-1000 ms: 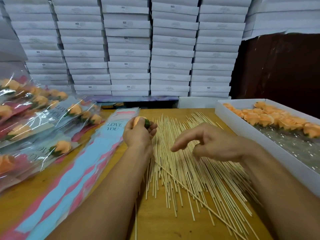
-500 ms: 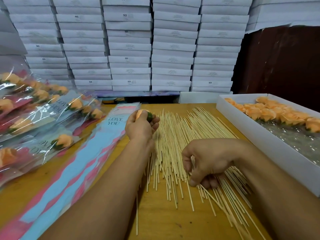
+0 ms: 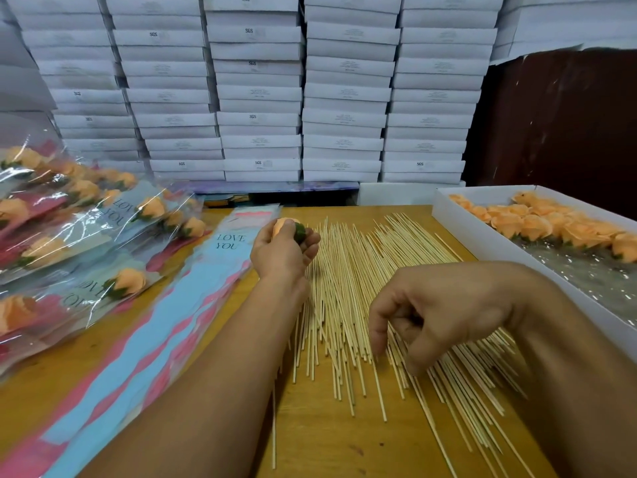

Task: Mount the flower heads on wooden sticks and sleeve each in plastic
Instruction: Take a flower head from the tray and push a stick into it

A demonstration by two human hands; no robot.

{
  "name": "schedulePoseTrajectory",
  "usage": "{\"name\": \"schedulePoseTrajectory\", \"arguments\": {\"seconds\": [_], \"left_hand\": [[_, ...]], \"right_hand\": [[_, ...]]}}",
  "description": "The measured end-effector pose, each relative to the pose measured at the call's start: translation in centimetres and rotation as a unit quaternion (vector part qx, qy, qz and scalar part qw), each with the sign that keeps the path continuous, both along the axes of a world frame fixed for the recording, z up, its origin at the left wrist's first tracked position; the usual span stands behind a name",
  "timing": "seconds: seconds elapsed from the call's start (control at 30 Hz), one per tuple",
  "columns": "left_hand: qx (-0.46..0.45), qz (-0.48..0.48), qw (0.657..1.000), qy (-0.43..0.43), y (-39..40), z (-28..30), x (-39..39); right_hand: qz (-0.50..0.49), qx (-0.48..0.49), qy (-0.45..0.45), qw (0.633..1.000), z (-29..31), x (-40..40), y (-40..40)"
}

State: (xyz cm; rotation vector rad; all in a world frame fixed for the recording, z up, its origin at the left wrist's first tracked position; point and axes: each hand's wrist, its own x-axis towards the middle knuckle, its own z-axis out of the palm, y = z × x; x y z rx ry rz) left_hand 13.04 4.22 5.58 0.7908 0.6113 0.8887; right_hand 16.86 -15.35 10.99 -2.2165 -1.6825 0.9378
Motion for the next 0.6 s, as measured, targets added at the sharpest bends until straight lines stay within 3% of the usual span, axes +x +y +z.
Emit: {"name": "schedulePoseTrajectory", "arguments": {"seconds": [0.17, 0.6], "left_hand": [[-0.004, 0.003, 1.0, -0.002, 0.0, -0.1, 0.1], [-0.008, -0.006, 1.0, 0.0, -0.1, 0.1, -0.1]], "right_hand": [[0.062, -0.037, -0.029, 0.997, -1.2, -1.5, 1.3], [0.044, -0.062, -0.01, 0.997, -2.0, -1.4, 2.1]]}}
